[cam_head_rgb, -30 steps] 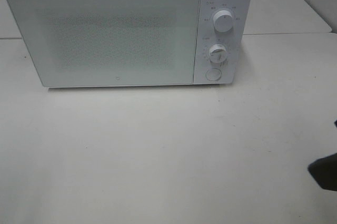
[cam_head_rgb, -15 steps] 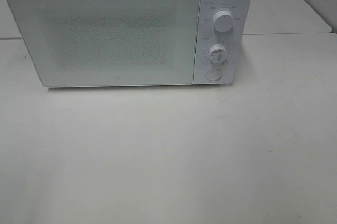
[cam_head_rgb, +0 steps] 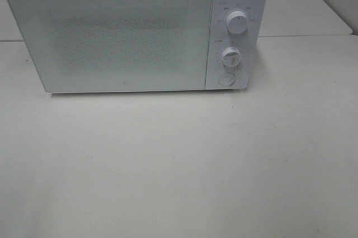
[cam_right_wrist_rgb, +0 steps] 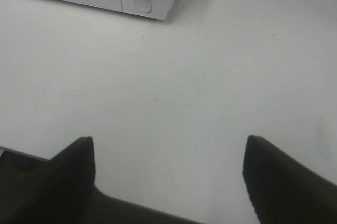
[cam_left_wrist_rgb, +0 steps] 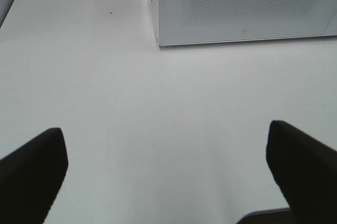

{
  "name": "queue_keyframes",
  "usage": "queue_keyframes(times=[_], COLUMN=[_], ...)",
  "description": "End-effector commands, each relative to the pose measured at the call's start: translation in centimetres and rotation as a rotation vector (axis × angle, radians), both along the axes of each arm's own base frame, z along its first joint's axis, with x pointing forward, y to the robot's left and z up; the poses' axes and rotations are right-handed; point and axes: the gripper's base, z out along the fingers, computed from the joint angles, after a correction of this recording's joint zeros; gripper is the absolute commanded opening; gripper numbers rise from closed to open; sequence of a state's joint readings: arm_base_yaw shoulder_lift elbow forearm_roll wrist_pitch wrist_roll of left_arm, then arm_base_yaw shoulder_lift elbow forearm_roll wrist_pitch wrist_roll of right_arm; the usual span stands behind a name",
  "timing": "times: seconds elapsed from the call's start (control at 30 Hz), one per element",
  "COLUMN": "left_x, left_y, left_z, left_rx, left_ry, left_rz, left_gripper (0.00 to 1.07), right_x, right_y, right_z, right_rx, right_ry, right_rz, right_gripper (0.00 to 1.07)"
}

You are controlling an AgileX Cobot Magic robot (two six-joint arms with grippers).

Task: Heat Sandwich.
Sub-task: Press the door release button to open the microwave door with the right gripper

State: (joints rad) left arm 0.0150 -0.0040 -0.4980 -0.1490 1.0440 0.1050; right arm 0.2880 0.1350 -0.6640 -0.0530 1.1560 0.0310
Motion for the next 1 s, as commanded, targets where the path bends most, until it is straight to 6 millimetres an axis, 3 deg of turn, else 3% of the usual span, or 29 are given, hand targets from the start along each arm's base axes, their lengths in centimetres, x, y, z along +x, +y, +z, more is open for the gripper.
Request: queue_keyframes(times=[0.03,0.33,1.0], left_x=[-0.2,-0.2,-0.2], left_y=[0.0,0.0,0.0], left_z=[-0.1,-0.1,-0.1], left_rx=[-0.007,-0.007,-0.007], left_ry=[-0.024,-0.024,-0.023], left_rz=[0.004,0.004,0.004], left_gripper=[0.98,0.98,0.98], right_x=[-0.1,0.0,-0.5], right_y=[0.1,0.3,0.4], right_z=[-1.0,-3.5,-3.5], right_rx=[0.033,0.043,0.059], right_ry=[-0.025,-0.084,-0.123], right_rz=[-0.062,-0.177,-0.208], right_gripper=[0.76,0.75,0.75])
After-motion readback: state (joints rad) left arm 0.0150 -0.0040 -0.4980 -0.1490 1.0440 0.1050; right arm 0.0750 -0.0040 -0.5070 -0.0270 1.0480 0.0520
